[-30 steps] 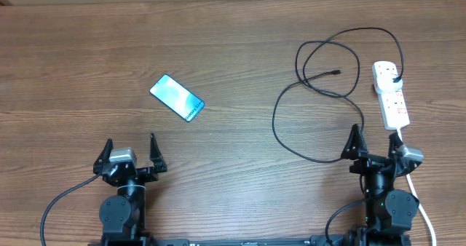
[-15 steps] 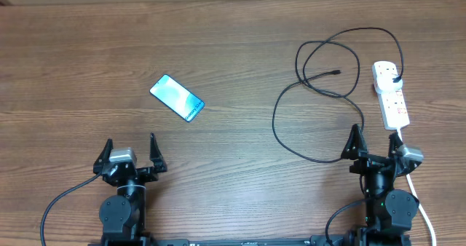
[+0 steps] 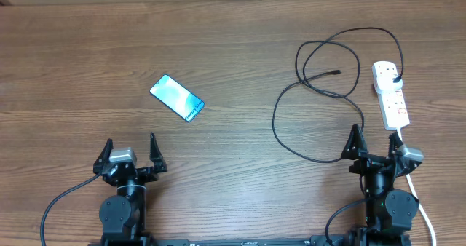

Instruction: Plug charger to phone and switch on socket

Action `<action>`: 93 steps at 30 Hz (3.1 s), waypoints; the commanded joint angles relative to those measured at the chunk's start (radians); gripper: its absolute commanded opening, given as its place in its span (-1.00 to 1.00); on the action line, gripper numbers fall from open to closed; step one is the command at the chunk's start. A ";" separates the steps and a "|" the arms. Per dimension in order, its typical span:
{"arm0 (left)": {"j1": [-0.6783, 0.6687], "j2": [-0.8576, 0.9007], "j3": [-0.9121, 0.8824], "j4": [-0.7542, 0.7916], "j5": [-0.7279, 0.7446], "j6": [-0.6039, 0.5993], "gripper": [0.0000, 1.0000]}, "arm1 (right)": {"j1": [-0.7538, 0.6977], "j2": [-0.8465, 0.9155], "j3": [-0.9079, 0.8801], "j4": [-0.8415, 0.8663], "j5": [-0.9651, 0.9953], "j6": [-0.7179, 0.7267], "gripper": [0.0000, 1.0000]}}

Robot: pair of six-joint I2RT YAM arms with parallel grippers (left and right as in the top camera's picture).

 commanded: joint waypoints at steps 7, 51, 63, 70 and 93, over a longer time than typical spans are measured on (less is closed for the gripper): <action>0.011 -0.010 -0.007 0.001 0.012 0.015 0.99 | -0.002 -0.009 -0.011 0.007 -0.006 0.002 1.00; 0.011 -0.010 -0.007 0.095 0.182 -0.002 0.99 | -0.002 -0.009 -0.011 0.007 -0.006 0.002 1.00; 0.012 -0.008 0.115 0.141 0.182 -0.083 0.99 | -0.002 -0.009 -0.011 0.007 -0.006 0.002 1.00; 0.012 -0.007 0.219 0.122 0.137 -0.083 0.99 | -0.002 -0.009 -0.011 0.007 -0.006 0.002 1.00; 0.010 0.833 1.000 -0.336 0.246 -0.092 0.99 | -0.002 -0.009 -0.011 0.007 -0.006 0.002 1.00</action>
